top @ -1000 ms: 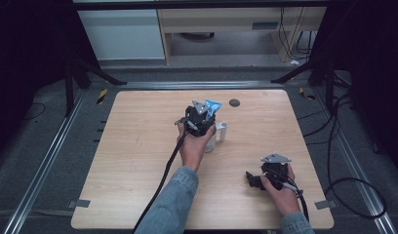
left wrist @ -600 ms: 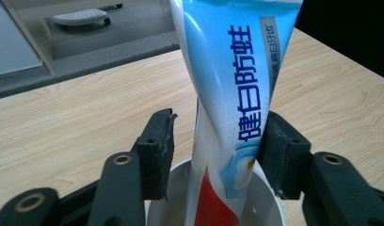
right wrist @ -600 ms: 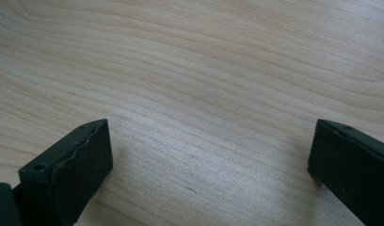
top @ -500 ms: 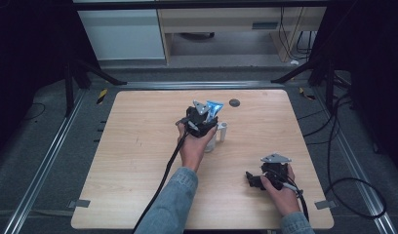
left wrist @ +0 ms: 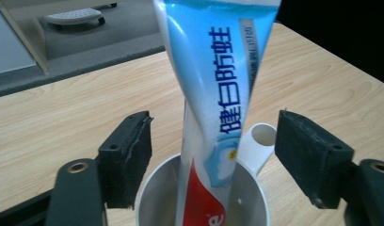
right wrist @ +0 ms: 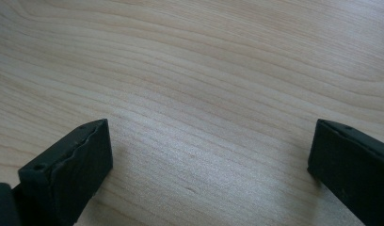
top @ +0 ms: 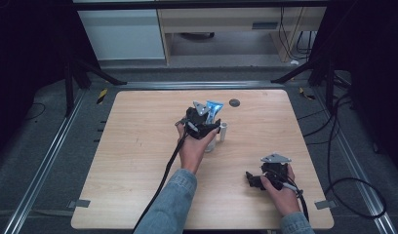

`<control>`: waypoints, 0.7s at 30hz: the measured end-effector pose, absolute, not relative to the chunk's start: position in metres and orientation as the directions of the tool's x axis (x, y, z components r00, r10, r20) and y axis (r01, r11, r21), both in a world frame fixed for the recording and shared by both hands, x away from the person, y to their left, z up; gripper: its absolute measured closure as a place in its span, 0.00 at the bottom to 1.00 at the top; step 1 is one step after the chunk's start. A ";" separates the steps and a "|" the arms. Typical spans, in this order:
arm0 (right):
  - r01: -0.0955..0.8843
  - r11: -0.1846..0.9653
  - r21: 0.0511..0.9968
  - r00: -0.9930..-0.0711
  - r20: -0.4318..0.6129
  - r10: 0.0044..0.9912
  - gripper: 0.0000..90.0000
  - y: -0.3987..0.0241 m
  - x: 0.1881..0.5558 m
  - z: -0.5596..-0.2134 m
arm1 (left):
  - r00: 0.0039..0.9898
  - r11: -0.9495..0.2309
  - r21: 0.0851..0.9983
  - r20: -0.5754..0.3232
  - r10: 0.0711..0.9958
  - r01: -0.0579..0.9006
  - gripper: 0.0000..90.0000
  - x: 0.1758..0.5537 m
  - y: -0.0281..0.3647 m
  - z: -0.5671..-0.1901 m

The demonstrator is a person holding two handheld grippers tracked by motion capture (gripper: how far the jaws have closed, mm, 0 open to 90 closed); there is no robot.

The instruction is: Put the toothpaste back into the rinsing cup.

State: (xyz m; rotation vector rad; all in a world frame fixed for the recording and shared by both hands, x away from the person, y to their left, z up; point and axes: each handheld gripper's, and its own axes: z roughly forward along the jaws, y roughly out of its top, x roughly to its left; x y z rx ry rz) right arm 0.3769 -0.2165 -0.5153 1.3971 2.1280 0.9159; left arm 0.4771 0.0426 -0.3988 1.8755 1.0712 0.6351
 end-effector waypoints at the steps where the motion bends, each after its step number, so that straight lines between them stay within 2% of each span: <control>1: 0.631 0.273 0.726 -0.398 0.001 0.917 0.01 -0.217 0.377 -0.515 | 0.503 -0.265 0.868 0.020 0.864 0.420 0.28 0.475 0.043 -0.397; 10: 0.631 0.273 0.726 -0.398 0.001 0.917 0.01 -0.216 0.377 -0.515 | 0.514 -0.269 0.879 0.032 0.857 0.393 0.16 0.463 0.042 -0.387; 21: 0.631 0.273 0.726 -0.398 0.001 0.917 0.00 -0.216 0.377 -0.515 | 0.536 -0.287 0.879 0.043 0.843 0.381 0.13 0.453 0.042 -0.381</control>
